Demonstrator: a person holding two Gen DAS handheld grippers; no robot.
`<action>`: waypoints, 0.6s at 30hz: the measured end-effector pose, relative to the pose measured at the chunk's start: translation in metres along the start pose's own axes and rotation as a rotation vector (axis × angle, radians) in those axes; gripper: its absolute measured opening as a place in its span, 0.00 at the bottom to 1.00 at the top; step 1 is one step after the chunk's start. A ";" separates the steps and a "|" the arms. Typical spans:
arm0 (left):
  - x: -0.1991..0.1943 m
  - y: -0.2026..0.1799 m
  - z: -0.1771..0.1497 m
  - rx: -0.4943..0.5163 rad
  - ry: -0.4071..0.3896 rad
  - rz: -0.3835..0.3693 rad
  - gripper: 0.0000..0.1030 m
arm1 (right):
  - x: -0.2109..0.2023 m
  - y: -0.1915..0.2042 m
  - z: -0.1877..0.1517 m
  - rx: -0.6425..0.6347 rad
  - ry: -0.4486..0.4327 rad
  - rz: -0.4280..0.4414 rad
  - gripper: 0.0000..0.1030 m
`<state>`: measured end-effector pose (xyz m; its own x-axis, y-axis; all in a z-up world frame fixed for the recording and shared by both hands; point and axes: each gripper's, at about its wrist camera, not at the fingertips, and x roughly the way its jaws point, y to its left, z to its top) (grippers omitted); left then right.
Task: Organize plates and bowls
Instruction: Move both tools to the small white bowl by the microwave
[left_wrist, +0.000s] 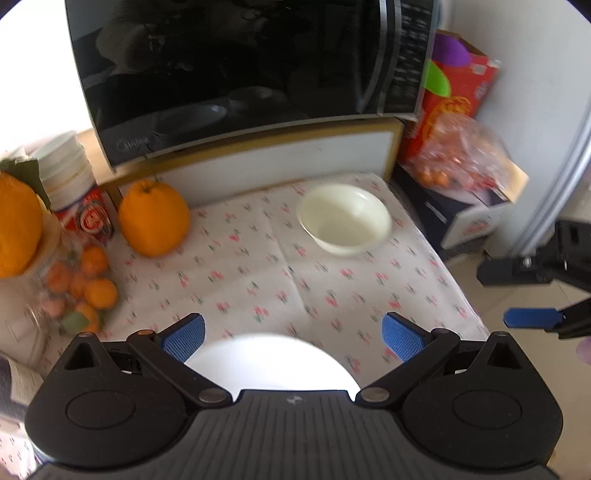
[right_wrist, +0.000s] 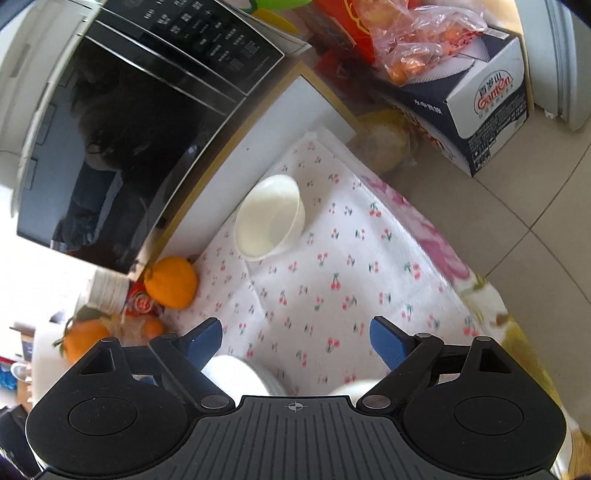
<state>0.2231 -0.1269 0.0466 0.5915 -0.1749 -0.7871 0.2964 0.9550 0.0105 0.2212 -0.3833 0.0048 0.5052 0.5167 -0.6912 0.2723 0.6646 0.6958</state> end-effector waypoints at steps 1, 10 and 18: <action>0.003 0.002 0.005 -0.005 -0.004 0.007 0.99 | 0.004 0.001 0.004 -0.001 0.003 -0.002 0.86; 0.046 0.013 0.033 -0.069 0.001 0.006 0.99 | 0.041 -0.003 0.038 -0.001 0.019 0.087 0.86; 0.097 0.023 0.038 -0.130 -0.003 -0.076 0.98 | 0.090 -0.031 0.051 0.070 0.030 0.285 0.86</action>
<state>0.3154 -0.1312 -0.0058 0.5738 -0.2480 -0.7806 0.2405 0.9620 -0.1289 0.3004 -0.3848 -0.0687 0.5454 0.6937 -0.4705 0.1787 0.4522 0.8738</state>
